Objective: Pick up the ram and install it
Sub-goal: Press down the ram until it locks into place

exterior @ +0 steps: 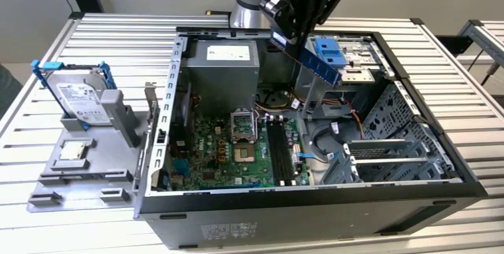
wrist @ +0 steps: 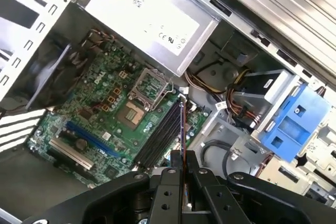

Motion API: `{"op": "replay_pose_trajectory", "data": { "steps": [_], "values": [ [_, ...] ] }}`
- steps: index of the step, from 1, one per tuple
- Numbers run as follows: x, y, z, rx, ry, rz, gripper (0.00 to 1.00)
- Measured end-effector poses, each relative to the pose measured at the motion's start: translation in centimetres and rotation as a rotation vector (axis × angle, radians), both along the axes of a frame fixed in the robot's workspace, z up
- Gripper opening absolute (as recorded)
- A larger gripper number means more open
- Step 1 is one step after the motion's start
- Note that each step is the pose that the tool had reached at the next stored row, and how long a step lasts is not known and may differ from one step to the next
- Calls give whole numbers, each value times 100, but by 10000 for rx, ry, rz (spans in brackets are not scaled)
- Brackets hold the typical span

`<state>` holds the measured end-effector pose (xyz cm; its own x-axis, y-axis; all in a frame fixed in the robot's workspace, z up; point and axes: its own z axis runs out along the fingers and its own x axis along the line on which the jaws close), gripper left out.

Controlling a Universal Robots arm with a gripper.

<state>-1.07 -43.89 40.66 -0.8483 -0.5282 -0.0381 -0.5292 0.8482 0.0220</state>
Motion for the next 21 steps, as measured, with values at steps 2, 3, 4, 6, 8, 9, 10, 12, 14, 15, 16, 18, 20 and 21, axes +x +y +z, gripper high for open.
{"op": "replay_pose_trajectory", "data": {
  "steps": [2,3,4,6,8,9,10,12,14,15,16,18,20,21],
  "values": [
    [0,0,0,0,0,-361,0],
    [0,0,0,0,0,-532,0],
    [0,0,0,0,0,-708,0],
    [0,0,0,0,0,-1064,0],
    [0,0,-1,0,0,-1430,0],
    [0,0,-2,0,0,-1616,0],
    [0,0,-2,1,0,-1801,0],
    [0,0,-3,0,0,-2166,0],
    [0,0,-4,0,0,-2521,0],
    [0,0,-4,0,0,-2700,0],
    [0,0,-5,0,0,-2896,0],
    [0,0,-6,1,0,-3245,0],
    [0,0,-8,0,0,-3615,0],
    [0,0,-9,0,0,-3807,0]
  ]
}}
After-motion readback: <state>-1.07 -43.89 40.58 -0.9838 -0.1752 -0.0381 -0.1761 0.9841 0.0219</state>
